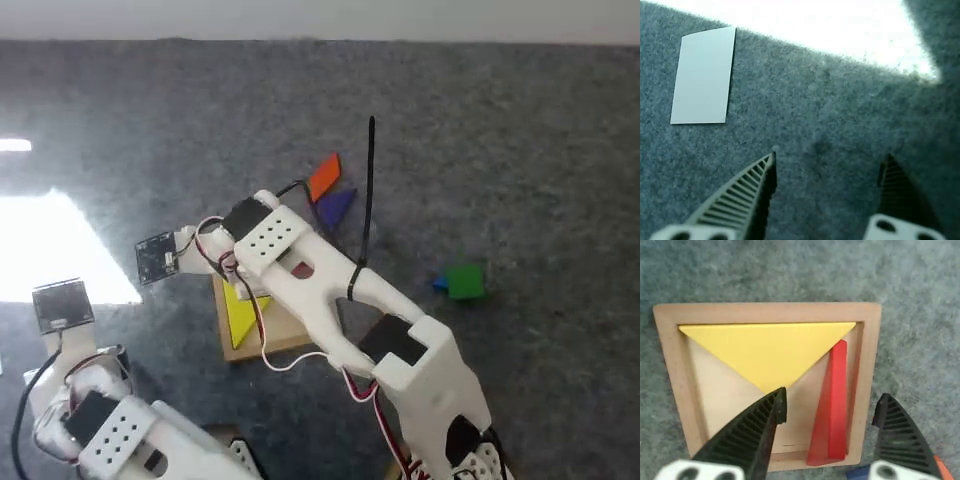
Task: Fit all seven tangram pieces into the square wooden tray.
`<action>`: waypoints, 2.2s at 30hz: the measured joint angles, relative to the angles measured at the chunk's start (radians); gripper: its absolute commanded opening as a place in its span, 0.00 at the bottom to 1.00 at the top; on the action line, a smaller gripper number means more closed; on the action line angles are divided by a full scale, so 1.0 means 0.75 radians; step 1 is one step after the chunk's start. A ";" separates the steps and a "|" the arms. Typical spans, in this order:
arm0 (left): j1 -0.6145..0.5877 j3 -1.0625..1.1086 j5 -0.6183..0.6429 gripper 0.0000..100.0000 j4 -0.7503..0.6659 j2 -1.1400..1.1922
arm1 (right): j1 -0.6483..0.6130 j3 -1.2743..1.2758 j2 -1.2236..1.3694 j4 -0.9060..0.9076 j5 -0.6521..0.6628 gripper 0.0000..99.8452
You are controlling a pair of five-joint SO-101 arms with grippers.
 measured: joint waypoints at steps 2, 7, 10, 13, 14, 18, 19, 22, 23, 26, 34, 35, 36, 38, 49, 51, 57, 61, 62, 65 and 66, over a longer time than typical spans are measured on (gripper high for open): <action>0.000 0.000 0.000 0.32 0.000 0.000 | 0.000 0.000 0.000 0.018 -0.010 0.24; 0.000 0.000 0.000 0.32 0.000 0.000 | 0.000 0.000 0.000 0.041 -0.041 0.23; 0.000 0.000 0.000 0.32 0.000 0.000 | -0.004 0.000 0.000 0.088 -0.041 0.23; 0.000 0.000 0.000 0.32 0.000 0.000 | -0.037 0.000 0.000 0.153 -0.045 0.23; 0.000 0.000 0.000 0.32 0.000 0.000 | -0.043 0.000 0.000 0.164 -0.043 0.23; 0.000 0.000 0.000 0.32 0.000 0.000 | -0.029 0.000 -0.018 0.166 -0.086 0.23; 0.000 0.000 0.000 0.32 0.000 0.000 | -0.016 0.000 -0.037 0.160 -0.092 0.23; 0.000 0.000 0.000 0.32 0.000 0.000 | 0.018 0.000 -0.098 0.151 -0.160 0.23; 0.000 0.000 0.000 0.32 0.000 0.000 | 0.031 0.000 -0.117 0.151 -0.190 0.23; 0.000 0.000 0.000 0.32 0.000 0.000 | 0.090 0.000 -0.178 0.151 -0.276 0.24; 0.010 0.000 0.000 0.32 0.000 0.000 | 0.548 0.100 -0.591 0.153 -0.554 0.24; 0.031 -0.006 0.000 0.32 0.008 0.000 | 0.587 0.160 -0.657 0.151 -0.567 0.24; 0.051 -0.029 0.000 0.32 0.045 0.000 | 0.612 0.235 -0.724 0.137 -0.573 0.24; 0.119 -0.141 0.033 0.32 0.180 0.029 | 0.624 0.417 -0.863 0.051 -0.579 0.24; 0.145 -1.084 0.127 0.32 0.606 0.745 | 0.479 1.540 -1.248 -0.718 -0.589 0.23; 0.074 -1.215 0.127 0.32 0.571 0.945 | 0.438 1.563 -1.236 -0.745 -0.591 0.23; -0.074 -1.712 0.127 0.32 0.597 1.528 | 0.374 1.571 -1.123 -0.822 -0.591 0.23; -0.088 -2.040 0.129 0.32 0.747 1.829 | 0.307 1.571 -1.064 -0.867 -0.591 0.23; -0.088 -2.105 0.127 0.32 0.771 1.888 | 0.284 1.571 -1.047 -0.884 -0.591 0.23; -0.072 -2.226 0.133 0.32 0.792 2.017 | 0.264 1.571 -1.011 -0.929 -0.589 0.23; -0.055 -2.242 0.133 0.32 0.790 2.048 | 0.264 1.571 -0.990 -0.933 -0.589 0.23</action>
